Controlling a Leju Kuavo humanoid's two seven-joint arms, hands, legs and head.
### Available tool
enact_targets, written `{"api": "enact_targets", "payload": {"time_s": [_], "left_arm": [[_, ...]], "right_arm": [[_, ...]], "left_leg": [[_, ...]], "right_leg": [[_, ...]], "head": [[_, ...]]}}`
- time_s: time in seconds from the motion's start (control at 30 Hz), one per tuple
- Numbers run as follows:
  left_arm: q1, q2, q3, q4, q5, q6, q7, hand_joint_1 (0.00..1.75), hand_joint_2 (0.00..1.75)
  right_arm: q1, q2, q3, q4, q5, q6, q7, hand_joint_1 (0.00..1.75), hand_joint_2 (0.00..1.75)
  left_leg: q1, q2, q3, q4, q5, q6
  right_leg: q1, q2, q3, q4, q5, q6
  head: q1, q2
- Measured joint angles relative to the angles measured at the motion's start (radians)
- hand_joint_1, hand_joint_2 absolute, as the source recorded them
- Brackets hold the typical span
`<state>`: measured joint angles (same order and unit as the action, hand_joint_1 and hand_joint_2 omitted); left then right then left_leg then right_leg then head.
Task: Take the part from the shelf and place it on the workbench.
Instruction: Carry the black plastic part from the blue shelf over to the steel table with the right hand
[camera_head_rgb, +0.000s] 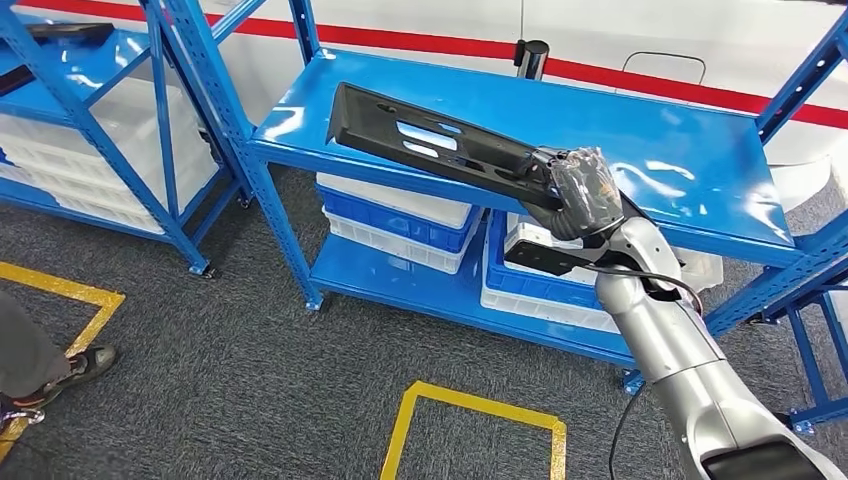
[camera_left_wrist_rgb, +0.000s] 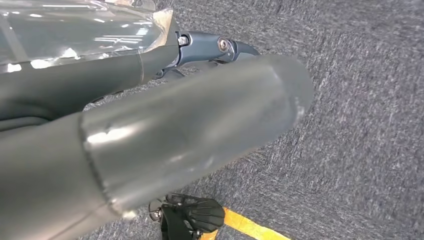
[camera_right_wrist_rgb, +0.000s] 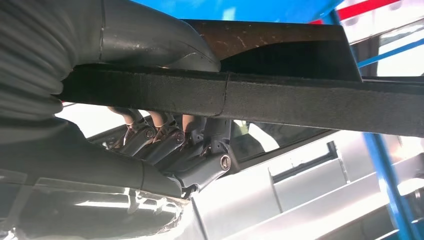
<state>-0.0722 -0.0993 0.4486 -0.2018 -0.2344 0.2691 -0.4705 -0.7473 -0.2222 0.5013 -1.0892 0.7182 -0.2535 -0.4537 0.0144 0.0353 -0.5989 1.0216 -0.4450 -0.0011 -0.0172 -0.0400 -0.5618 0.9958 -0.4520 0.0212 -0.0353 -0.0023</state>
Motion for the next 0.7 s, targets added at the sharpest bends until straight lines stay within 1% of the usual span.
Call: {"api": "enact_targets", "payload": {"time_s": [0.07,0.1,0.13,0.17,0.23,0.27,0.3,0.33,0.37,0.4,0.43,0.47,0.5,0.53,0.57,0.6,0.63,0.67,0.7], "left_arm": [[0.000,0.000,0.000,0.000,-0.001,-0.001,0.000,0.00,0.00],[0.000,0.000,0.000,0.000,0.000,0.000,0.000,0.00,0.00],[-0.001,0.000,0.000,0.000,0.001,0.001,0.000,0.00,0.00],[-0.001,0.001,0.001,0.000,0.003,0.003,0.000,0.00,0.00],[-0.001,0.002,0.002,0.000,0.006,0.007,-0.002,0.00,0.00],[0.000,0.003,0.002,0.000,0.007,0.008,-0.004,0.00,0.00],[0.001,0.002,0.003,0.000,0.007,0.009,-0.005,0.00,0.00],[0.003,0.002,0.003,0.000,0.007,0.011,-0.005,0.00,0.00],[0.003,0.001,0.003,0.000,0.007,0.012,-0.006,0.00,0.00],[0.004,0.000,0.003,0.000,0.007,0.013,-0.006,0.00,0.00],[0.004,-0.001,0.003,0.000,0.007,0.014,-0.006,0.00,0.00],[0.004,-0.002,0.003,0.000,0.007,0.015,-0.006,0.00,0.00],[0.004,-0.003,0.003,0.000,0.007,0.016,-0.006,0.00,0.00],[0.006,-0.003,0.003,0.000,0.007,0.016,-0.006,0.00,0.00],[0.007,-0.002,0.003,0.000,0.007,0.016,-0.006,0.00,0.00],[0.009,-0.002,0.003,0.000,0.007,0.017,-0.006,0.00,0.00],[0.010,-0.001,0.003,0.001,0.006,0.017,-0.005,0.00,0.00],[0.009,-0.001,0.003,0.001,0.006,0.017,-0.005,0.00,0.00],[0.009,-0.002,0.003,0.001,0.006,0.018,-0.004,0.00,0.00]], "right_arm": [[0.001,-0.004,0.000,-0.007,-0.003,0.002,-0.002,1.66,1.75],[0.002,-0.006,0.000,-0.010,-0.004,0.002,-0.004,1.66,1.75],[0.003,-0.008,0.000,-0.012,-0.004,0.002,-0.006,1.66,1.75],[0.004,-0.009,0.000,-0.014,-0.005,0.004,-0.009,1.66,1.75],[0.006,-0.008,0.002,-0.016,-0.006,0.007,-0.012,1.66,1.75],[0.007,-0.007,0.004,-0.016,-0.006,0.009,-0.012,1.66,1.75],[0.008,-0.006,0.006,-0.016,-0.005,0.011,-0.012,1.66,1.75],[0.008,-0.004,0.007,-0.016,-0.005,0.013,-0.012,1.66,1.75],[0.007,-0.002,0.009,-0.016,-0.004,0.015,-0.013,1.66,1.75],[0.004,0.000,0.010,-0.016,-0.003,0.017,-0.013,1.66,1.75],[0.001,0.001,0.011,-0.016,-0.002,0.017,-0.014,1.66,1.75],[-0.003,0.002,0.011,-0.016,-0.002,0.017,-0.014,1.66,1.75],[-0.005,0.003,0.012,-0.016,-0.002,0.018,-0.014,1.66,1.75],[-0.006,0.004,0.013,-0.016,-0.002,0.018,-0.014,1.66,1.75],[-0.007,0.005,0.014,-0.016,-0.001,0.019,-0.014,1.66,1.75],[-0.008,0.006,0.015,-0.016,-0.001,0.019,-0.014,1.66,1.75],[-0.009,0.007,0.016,-0.016,-0.001,0.019,-0.015,1.66,1.75],[-0.009,0.008,0.017,-0.016,-0.001,0.020,-0.015,1.66,1.75],[-0.010,0.009,0.018,-0.016,-0.001,0.020,-0.016,1.66,1.75]], "left_leg": [[-0.004,-0.012,-0.005,-0.006,0.007,0.021],[-0.006,-0.019,-0.006,-0.010,0.012,0.032],[-0.006,-0.025,-0.007,-0.014,0.017,0.042],[-0.006,-0.031,-0.008,-0.017,0.021,0.051],[-0.009,-0.046,-0.015,-0.017,0.025,0.061],[-0.011,-0.055,-0.018,-0.017,0.027,0.063],[-0.014,-0.064,-0.020,-0.016,0.029,0.065],[-0.016,-0.074,-0.021,-0.016,0.031,0.066],[-0.017,-0.084,-0.021,-0.016,0.032,0.065],[-0.018,-0.093,-0.022,-0.015,0.034,0.063],[-0.021,-0.102,-0.024,-0.013,0.036,0.061],[-0.022,-0.110,-0.028,-0.011,0.038,0.057],[-0.023,-0.117,-0.032,-0.011,0.040,0.053],[-0.023,-0.124,-0.035,-0.010,0.043,0.048],[-0.021,-0.128,-0.039,-0.010,0.044,0.043],[-0.021,-0.120,-0.044,-0.003,0.039,0.038],[-0.021,-0.104,-0.055,0.019,0.023,0.031],[-0.019,-0.084,-0.075,0.063,-0.005,0.024],[-0.015,-0.064,-0.103,0.125,-0.040,0.016]], "right_leg": [[0.002,-0.009,-0.005,-0.002,0.001,0.015],[0.001,-0.006,-0.011,0.008,-0.007,0.020],[0.000,0.001,-0.026,0.037,-0.025,0.021],[-0.002,0.012,-0.052,0.090,-0.052,0.019],[0.000,0.030,-0.117,0.234,-0.111,0.012],[0.001,0.033,-0.142,0.286,-0.127,0.013],[0.002,0.035,-0.148,0.303,-0.127,0.016],[0.003,0.038,-0.132,0.275,-0.112,0.020],[0.004,0.043,-0.099,0.212,-0.086,0.023],[0.004,0.057,-0.059,0.135,-0.059,0.023],[0.006,0.071,-0.025,0.068,-0.038,0.020],[0.007,0.081,-0.004,0.026,-0.026,0.016],[0.010,0.086,0.004,0.007,-0.021,0.011],[0.013,0.079,0.005,0.004,-0.019,0.006],[0.007,0.071,0.006,0.002,-0.016,0.001],[0.002,0.063,0.007,0.000,-0.013,-0.004],[-0.004,0.054,0.009,-0.003,-0.010,-0.011],[-0.010,0.045,0.010,-0.006,-0.007,-0.018],[-0.008,0.037,0.010,-0.006,-0.007,-0.021]], "head": [[0.001,0.000],[0.002,0.000],[0.003,0.000],[0.004,0.000],[0.007,0.000],[0.007,0.000],[0.007,0.000],[0.008,0.000],[0.008,0.000],[0.008,0.000],[0.008,0.000],[0.008,0.000],[0.007,0.000],[0.007,0.000],[0.007,0.000],[0.007,0.000],[0.005,0.000],[0.003,0.000],[0.002,0.000]]}}
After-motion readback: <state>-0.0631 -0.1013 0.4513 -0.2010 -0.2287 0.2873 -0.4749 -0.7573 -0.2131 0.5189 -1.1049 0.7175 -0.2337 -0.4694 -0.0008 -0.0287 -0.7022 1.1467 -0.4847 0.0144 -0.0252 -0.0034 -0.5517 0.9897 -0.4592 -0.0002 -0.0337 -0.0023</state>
